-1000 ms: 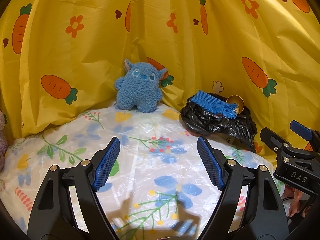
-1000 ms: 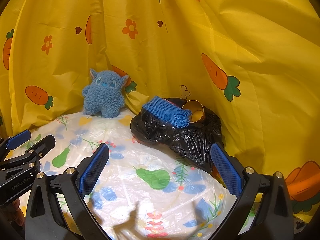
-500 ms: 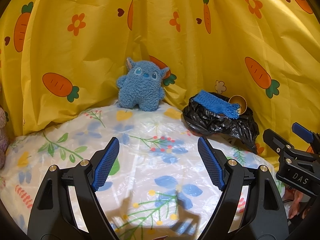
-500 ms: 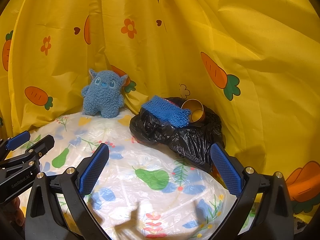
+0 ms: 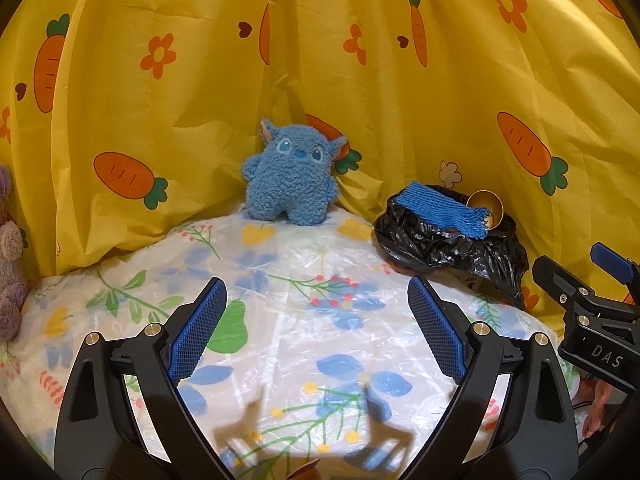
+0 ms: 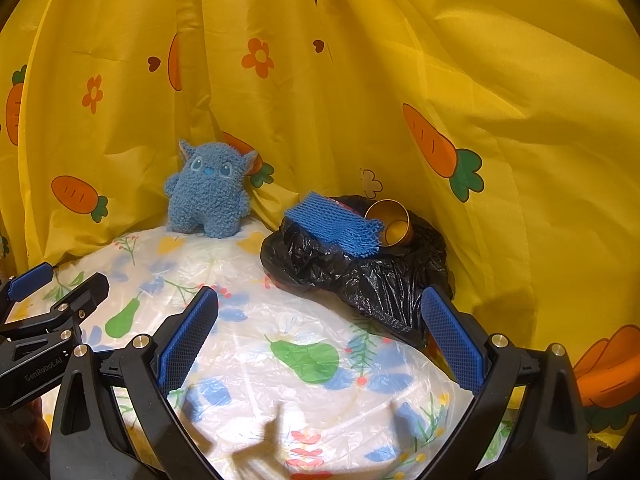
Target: Collect trash
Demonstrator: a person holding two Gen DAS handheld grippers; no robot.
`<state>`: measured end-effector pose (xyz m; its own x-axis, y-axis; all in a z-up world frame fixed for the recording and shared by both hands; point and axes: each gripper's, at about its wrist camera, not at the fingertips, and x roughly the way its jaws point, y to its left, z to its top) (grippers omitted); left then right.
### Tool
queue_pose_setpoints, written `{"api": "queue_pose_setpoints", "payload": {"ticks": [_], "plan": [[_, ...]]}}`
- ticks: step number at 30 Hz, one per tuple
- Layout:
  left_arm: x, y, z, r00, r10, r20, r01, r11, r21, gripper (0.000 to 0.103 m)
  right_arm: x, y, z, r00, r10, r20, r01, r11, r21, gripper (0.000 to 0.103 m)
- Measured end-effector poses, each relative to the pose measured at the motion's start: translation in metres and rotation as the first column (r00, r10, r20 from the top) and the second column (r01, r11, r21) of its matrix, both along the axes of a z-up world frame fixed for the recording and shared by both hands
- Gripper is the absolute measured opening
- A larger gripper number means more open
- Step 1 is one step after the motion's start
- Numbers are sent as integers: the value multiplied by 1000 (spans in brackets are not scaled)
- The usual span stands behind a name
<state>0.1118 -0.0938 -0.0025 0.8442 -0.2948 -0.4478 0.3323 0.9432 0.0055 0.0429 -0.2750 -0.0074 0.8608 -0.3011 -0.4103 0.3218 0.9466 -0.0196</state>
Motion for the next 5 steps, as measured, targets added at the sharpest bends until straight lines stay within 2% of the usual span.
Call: {"api": "queue_pose_setpoints", "payload": {"ticks": [5], "plan": [[1, 2, 1, 1000, -4, -12, 4, 1000, -25, 91, 0, 1, 0, 1000, 0, 0, 0, 1000, 4, 97]]}}
